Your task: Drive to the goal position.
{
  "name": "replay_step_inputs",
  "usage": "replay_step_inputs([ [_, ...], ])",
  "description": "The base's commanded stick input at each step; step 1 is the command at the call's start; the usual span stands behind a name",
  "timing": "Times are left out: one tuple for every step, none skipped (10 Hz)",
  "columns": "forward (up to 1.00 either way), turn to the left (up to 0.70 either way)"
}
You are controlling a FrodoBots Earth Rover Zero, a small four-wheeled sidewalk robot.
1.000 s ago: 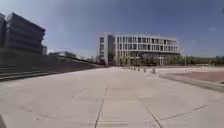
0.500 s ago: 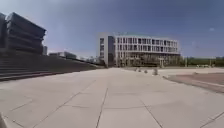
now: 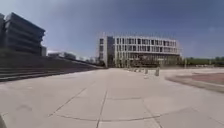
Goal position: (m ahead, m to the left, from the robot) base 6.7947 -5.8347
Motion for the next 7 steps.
replay_step_inputs([
  [0.70, -0.10],
  [0.70, 0.01],
  [0.70, 0.01],
  [0.70, 0.01],
  [0.70, 0.01],
  [0.70, 0.01],
  [0.70, 0.01],
])
